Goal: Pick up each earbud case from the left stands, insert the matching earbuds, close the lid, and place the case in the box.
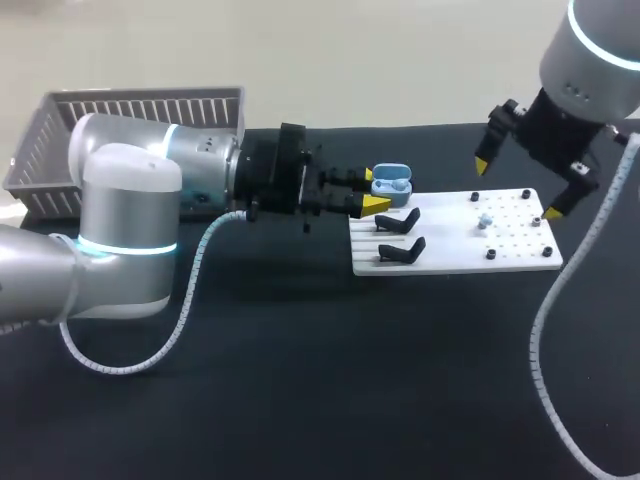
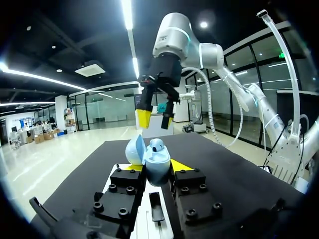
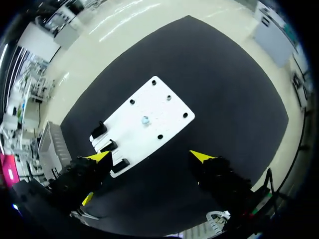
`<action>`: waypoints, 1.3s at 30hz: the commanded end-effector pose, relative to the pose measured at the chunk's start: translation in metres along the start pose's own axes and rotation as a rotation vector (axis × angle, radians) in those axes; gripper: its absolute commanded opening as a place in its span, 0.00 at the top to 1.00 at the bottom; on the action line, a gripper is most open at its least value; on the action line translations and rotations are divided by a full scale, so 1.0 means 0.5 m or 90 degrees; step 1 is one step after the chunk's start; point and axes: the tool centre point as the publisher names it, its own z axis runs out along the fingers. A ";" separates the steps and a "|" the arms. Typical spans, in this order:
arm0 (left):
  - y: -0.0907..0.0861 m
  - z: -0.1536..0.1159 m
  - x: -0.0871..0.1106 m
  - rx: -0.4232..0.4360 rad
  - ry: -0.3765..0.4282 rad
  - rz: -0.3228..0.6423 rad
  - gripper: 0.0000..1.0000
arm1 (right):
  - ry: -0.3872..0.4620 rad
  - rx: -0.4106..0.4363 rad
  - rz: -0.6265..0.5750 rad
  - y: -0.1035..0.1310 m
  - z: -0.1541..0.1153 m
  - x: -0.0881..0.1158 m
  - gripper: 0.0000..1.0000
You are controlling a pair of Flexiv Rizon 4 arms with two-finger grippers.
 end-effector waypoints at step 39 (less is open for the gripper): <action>-0.003 0.000 0.001 -0.004 -0.001 0.002 1.00 | 0.044 -0.024 -0.303 -0.016 0.129 -0.067 0.00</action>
